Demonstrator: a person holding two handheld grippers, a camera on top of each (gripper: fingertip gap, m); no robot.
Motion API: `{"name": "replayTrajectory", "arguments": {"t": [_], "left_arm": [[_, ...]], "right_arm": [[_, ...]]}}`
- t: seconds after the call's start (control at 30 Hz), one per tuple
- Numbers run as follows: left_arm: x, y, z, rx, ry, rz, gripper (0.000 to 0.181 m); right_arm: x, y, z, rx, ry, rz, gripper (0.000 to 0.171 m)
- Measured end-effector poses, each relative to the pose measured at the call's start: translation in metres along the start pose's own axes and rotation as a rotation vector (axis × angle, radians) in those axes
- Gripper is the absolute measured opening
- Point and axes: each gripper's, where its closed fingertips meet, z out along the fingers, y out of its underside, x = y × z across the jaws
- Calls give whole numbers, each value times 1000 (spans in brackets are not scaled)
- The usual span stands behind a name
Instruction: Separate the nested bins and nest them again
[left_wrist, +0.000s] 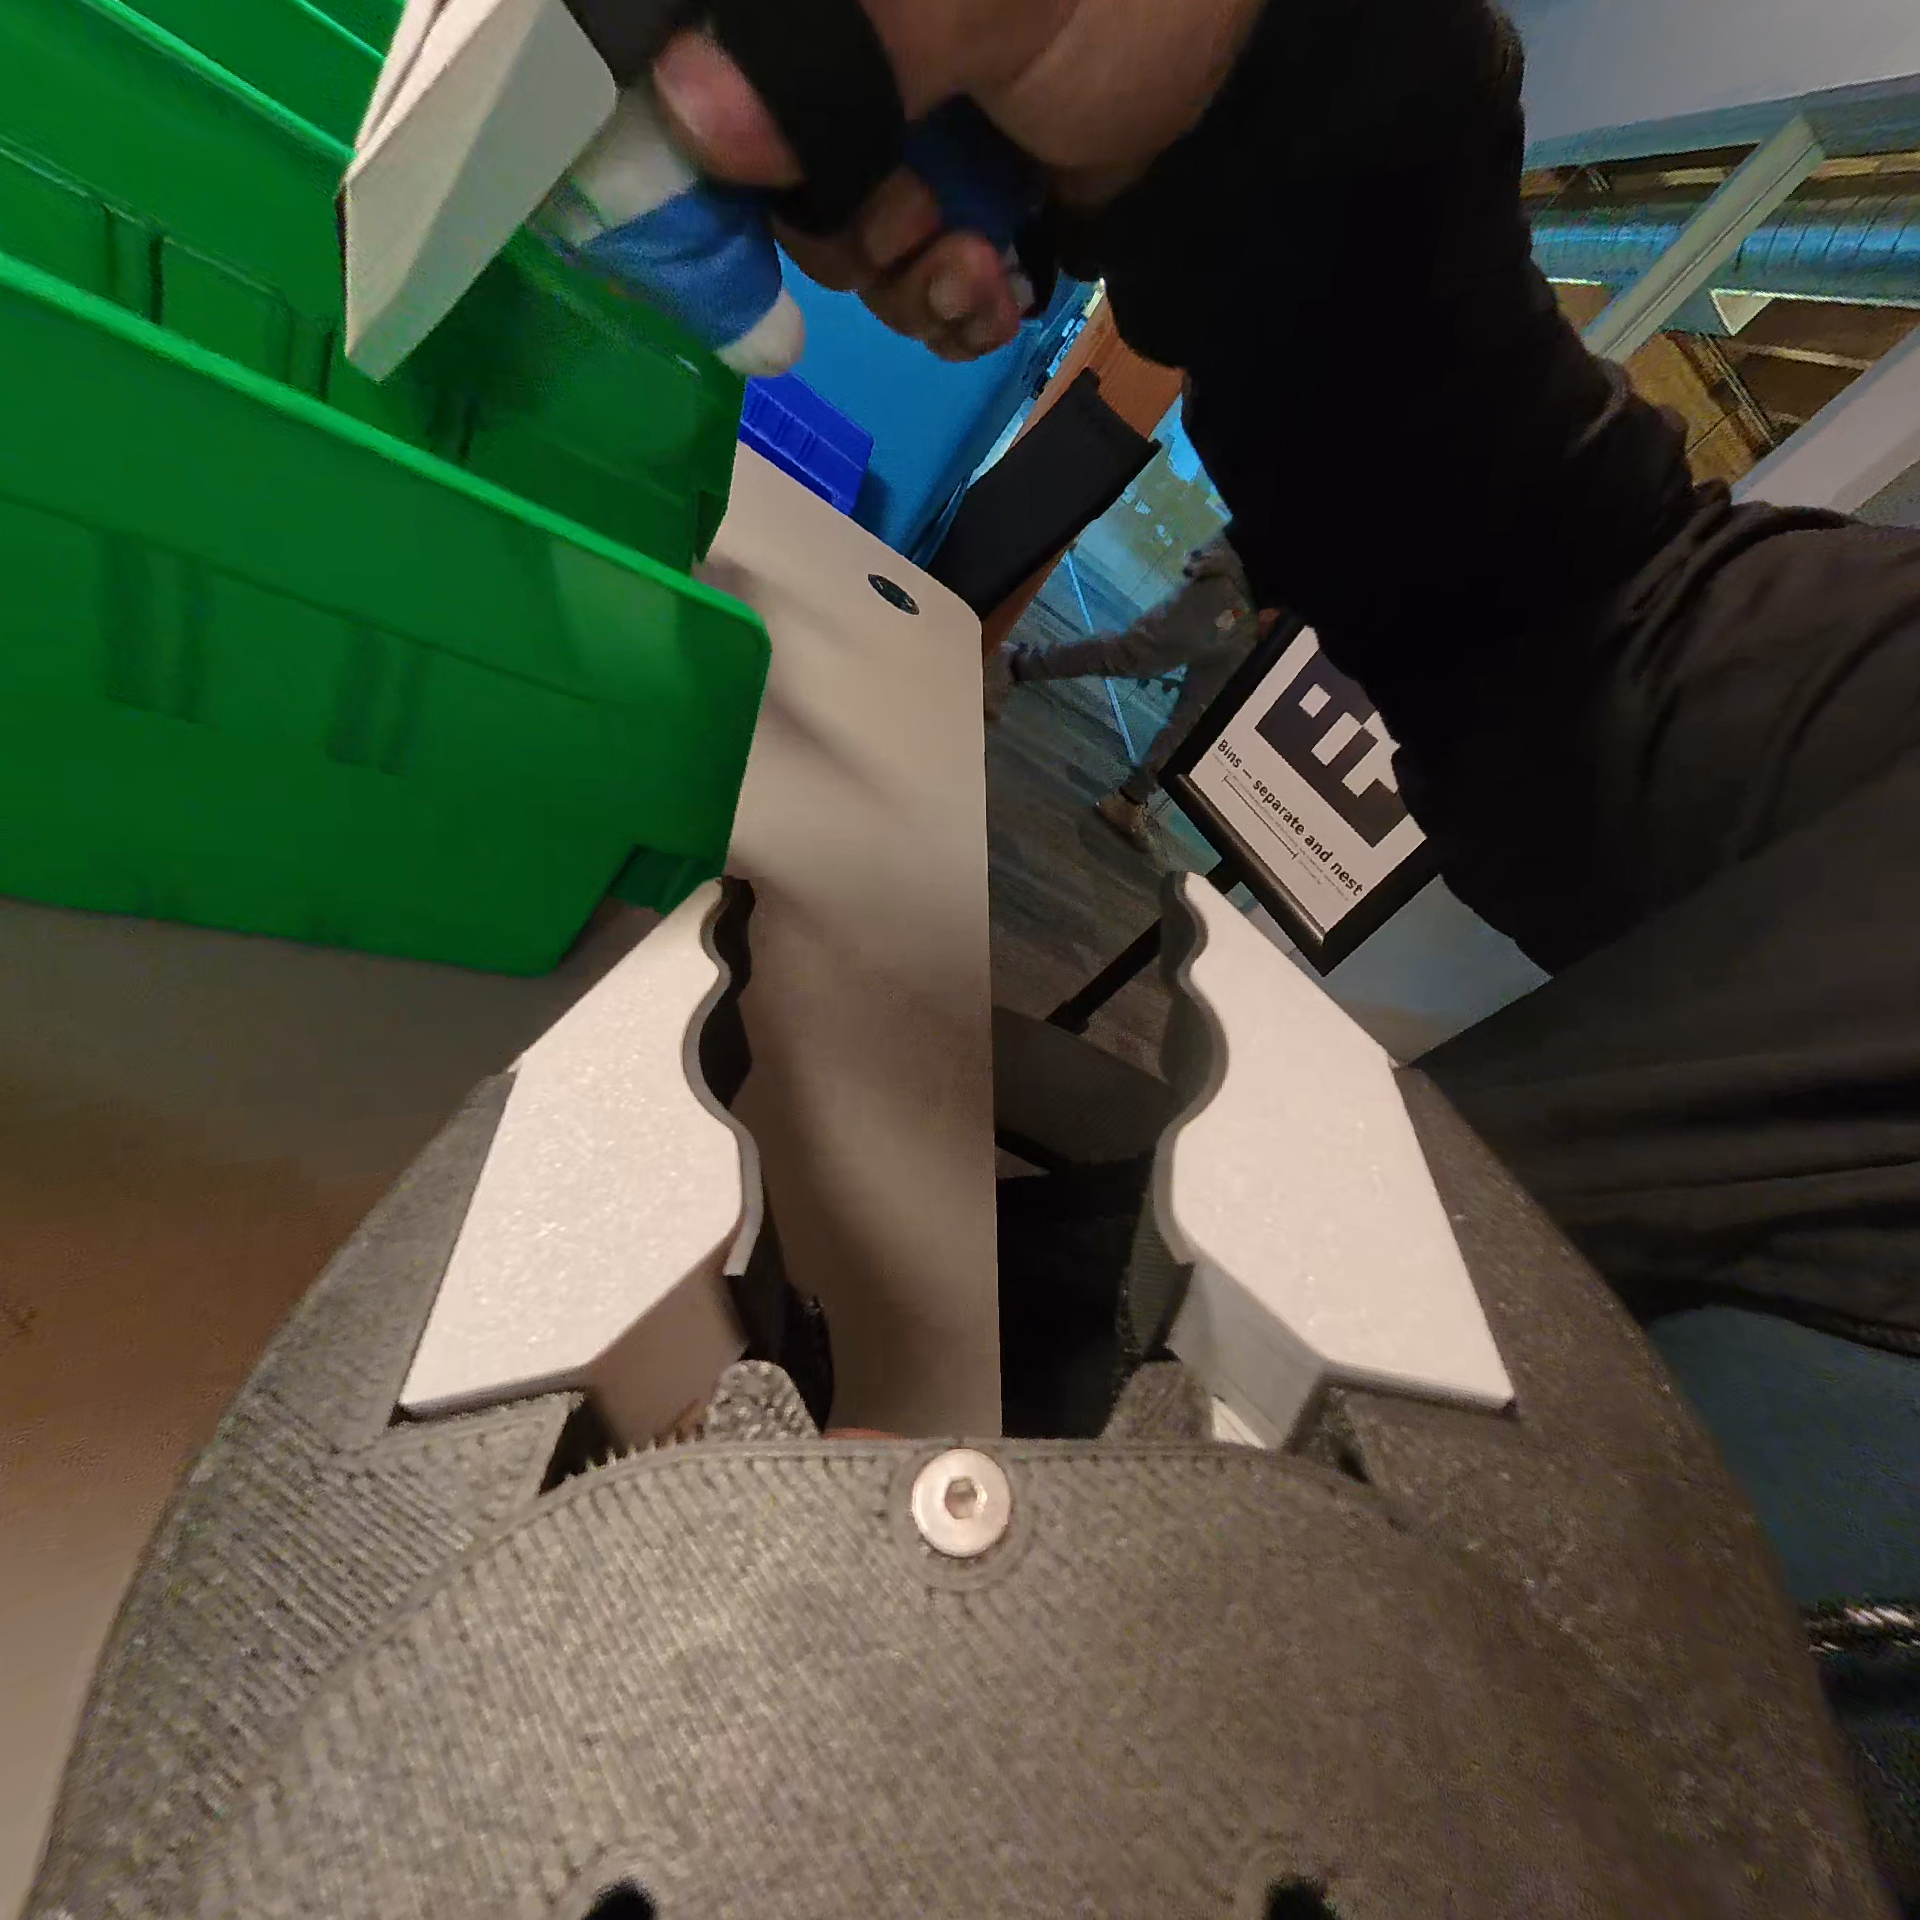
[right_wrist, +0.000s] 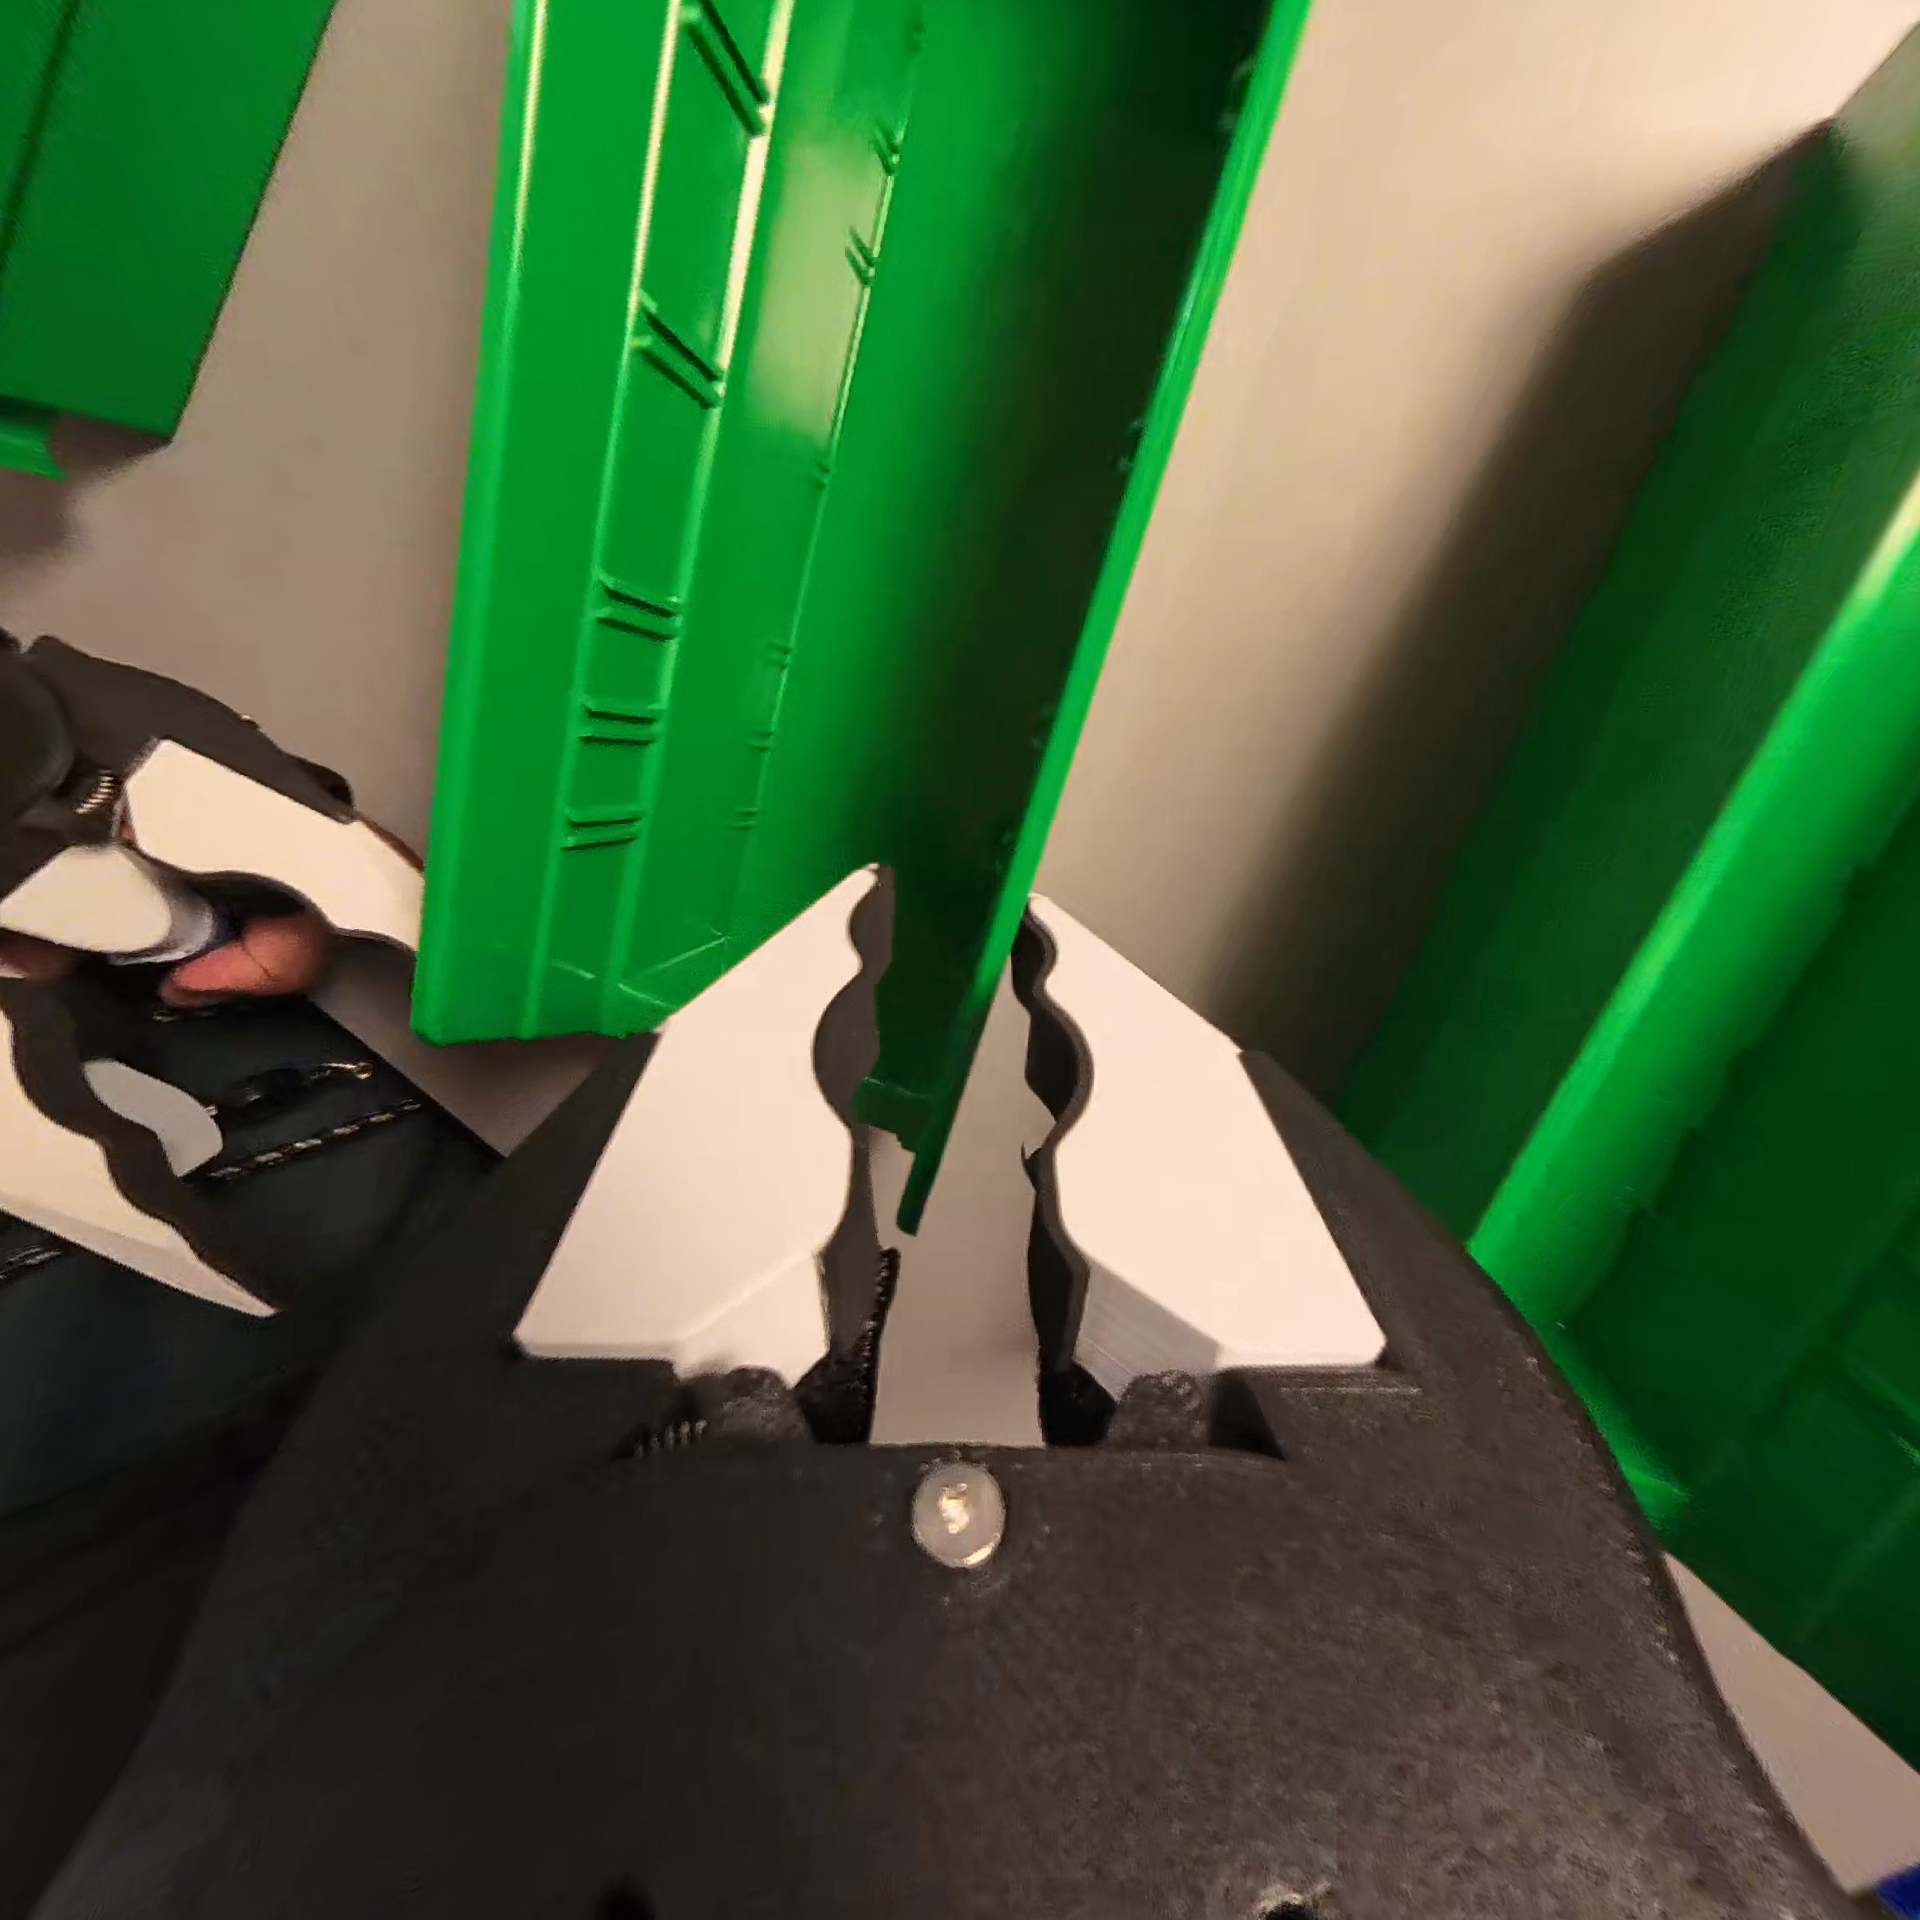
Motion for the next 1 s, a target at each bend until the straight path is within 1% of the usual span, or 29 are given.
{"name": "replayTrajectory", "arguments": {"t": [0.03,0.1,0.2,0.33,0.5,0.57,0.67,0.87,1.0], "left_arm": [[0,-1,-1,7,0,4,76],[3,-4,-3,31,12,17,73],[6,-9,-8,68,17,42,75],[13,-11,-14,94,35,71,70],[19,-14,-22,125,66,88,70],[21,-12,-21,117,74,100,71],[28,-10,-23,117,83,146,68],[34,-11,-38,151,81,182,69],[29,-19,-52,200,27,231,66]], "right_arm": [[-5,-1,0,14,-16,-4,19],[-11,-3,0,52,-48,9,19],[-12,-5,2,102,-79,34,20],[-16,-3,4,155,-115,63,21],[-47,0,7,235,-245,21,25],[-47,1,9,270,-234,26,35],[-47,10,2,335,-231,36,41],[-44,29,-22,528,-163,-57,45],[-51,33,-31,731,-214,-149,50]]}}
